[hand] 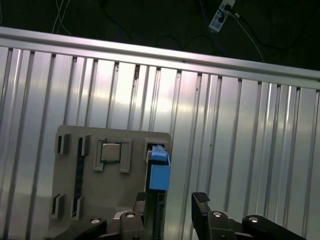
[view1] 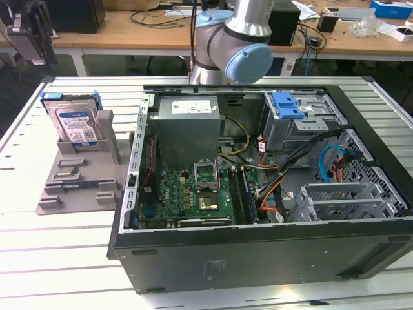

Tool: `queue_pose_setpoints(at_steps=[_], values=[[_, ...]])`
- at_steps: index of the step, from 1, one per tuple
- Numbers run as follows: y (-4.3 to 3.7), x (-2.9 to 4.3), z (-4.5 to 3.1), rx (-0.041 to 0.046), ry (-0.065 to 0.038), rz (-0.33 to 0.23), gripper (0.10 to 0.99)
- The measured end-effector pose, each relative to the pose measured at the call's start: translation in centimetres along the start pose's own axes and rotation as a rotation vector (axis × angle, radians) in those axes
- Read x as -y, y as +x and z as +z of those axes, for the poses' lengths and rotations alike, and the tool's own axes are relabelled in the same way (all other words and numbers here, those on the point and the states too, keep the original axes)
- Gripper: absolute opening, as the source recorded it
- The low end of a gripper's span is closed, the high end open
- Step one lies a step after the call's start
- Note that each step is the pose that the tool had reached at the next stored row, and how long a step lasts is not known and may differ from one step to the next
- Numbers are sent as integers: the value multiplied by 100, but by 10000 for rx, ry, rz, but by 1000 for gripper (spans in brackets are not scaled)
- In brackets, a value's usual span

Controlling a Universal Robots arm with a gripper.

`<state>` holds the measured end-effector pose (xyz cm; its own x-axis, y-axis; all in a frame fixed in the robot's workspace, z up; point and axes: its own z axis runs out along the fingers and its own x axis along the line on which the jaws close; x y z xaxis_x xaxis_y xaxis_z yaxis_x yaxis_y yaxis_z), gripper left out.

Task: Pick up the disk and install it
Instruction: 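Pick up the disk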

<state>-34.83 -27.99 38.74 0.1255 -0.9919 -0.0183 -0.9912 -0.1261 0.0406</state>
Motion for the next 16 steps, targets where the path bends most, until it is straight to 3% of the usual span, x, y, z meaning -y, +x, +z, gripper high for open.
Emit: queue_pose_setpoints(at_steps=[8, 11, 16], values=[[28, -4, 115, -6, -3, -1, 482], [89, -22, 218, -5, -1, 3, 482], [167, -27, 324, -2, 0, 69, 482]])
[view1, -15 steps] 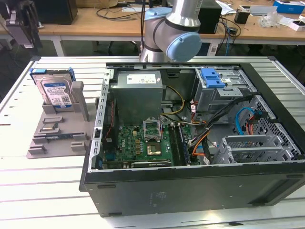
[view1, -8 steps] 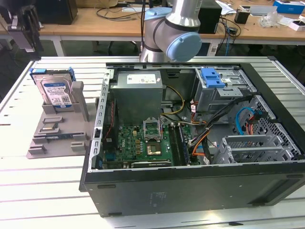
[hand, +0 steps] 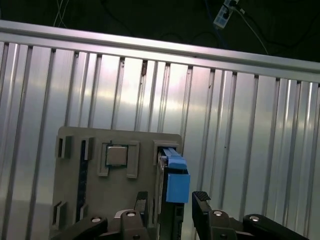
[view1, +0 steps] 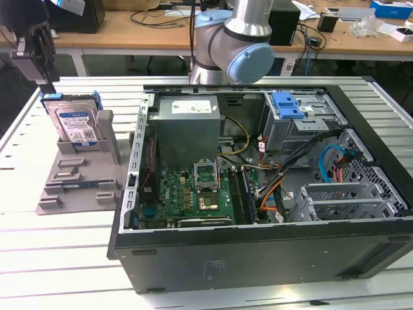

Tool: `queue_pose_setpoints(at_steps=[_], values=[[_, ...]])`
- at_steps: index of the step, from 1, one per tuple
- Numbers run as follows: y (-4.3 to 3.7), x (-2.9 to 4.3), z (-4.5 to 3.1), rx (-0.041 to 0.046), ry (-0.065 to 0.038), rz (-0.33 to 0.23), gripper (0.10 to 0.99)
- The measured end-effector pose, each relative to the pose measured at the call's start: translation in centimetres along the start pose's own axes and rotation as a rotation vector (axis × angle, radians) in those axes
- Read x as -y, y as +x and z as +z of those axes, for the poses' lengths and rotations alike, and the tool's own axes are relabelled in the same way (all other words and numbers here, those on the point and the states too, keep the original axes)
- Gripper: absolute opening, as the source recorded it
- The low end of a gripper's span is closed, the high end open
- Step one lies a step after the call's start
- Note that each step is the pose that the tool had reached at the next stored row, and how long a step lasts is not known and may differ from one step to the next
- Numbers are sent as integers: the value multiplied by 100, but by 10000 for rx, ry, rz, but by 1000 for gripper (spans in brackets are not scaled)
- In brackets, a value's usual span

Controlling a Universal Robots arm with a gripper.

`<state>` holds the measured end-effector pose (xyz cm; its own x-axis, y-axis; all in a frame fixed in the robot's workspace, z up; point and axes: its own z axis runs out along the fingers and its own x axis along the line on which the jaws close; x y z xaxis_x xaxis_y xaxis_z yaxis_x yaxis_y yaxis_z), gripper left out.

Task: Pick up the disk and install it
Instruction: 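Pick up the disk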

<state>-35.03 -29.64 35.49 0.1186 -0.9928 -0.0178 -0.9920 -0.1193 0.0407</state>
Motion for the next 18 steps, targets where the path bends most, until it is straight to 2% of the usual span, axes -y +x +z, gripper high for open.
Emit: queue_pose_setpoints(at_steps=[4, 12, 18], values=[[3, 16, 79, 3, 1, 91, 482], [-63, 29, 186, 4, 1, 92, 482], [-64, 35, 312, -6, 0, 92, 482]])
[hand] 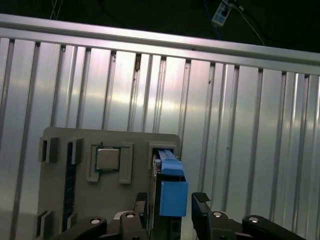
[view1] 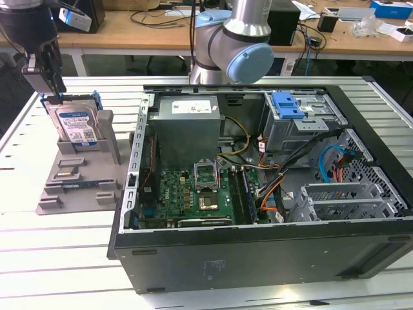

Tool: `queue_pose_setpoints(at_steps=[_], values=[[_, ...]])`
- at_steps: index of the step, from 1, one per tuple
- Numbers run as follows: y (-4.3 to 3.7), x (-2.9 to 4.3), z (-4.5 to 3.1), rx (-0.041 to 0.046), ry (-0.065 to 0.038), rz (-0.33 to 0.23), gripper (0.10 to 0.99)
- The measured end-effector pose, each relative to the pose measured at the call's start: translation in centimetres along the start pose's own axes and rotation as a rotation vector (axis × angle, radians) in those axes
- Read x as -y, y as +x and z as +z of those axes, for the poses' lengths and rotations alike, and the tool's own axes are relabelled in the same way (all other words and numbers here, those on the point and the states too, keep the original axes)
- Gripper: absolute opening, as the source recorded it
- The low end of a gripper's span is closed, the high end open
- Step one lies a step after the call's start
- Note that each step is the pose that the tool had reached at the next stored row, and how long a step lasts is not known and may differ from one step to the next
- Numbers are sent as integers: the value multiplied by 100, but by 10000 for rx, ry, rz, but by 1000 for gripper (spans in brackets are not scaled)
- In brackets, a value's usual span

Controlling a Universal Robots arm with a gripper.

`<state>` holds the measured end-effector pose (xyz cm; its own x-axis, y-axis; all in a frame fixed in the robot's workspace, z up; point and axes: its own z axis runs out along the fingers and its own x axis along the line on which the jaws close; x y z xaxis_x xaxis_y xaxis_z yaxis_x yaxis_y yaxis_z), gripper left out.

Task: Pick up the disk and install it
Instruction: 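Pick up the disk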

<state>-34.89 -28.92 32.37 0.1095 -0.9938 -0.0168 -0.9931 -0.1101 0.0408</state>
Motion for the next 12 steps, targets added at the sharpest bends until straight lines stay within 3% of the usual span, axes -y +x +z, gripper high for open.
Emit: queue_pose_setpoints(at_steps=[2, 12], values=[[5, 12, 304, -25, -2, 0, 482], [6, 14, 360, -26, -3, 1, 482]])
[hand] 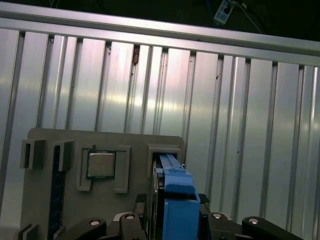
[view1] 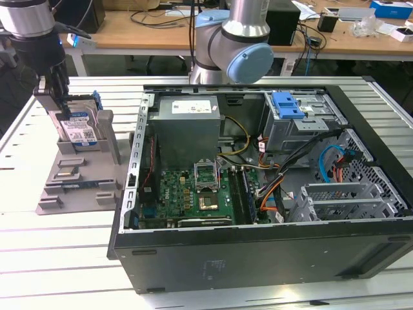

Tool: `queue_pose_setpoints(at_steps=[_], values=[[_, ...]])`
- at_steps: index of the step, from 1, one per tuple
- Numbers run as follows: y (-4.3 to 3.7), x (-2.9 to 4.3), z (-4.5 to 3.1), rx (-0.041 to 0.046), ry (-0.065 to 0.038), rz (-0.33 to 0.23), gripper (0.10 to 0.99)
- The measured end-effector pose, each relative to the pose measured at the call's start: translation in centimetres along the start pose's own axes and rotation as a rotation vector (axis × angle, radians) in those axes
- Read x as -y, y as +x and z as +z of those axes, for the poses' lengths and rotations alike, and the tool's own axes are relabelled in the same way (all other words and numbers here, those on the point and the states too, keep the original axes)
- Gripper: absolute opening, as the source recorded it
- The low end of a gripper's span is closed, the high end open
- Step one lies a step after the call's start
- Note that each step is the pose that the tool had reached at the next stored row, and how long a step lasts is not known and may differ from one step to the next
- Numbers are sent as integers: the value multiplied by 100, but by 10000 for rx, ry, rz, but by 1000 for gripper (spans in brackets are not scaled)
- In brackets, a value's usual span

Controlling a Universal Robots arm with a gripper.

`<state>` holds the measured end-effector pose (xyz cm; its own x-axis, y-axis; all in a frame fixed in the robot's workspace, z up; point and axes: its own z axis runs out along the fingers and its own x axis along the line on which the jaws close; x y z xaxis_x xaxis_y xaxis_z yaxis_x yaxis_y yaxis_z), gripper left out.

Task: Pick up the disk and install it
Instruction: 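Pick up the disk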

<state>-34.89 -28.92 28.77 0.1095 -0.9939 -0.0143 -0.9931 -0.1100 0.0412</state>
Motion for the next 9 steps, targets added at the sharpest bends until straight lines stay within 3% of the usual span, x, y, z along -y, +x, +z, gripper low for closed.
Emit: queue_pose_setpoints(at_steps=[4, 7, 9], values=[[0, 0, 1, 1, 0, 0, 482], [0, 0, 2, -1, -1, 1, 373], [0, 0, 2, 0, 0, 0, 373]])
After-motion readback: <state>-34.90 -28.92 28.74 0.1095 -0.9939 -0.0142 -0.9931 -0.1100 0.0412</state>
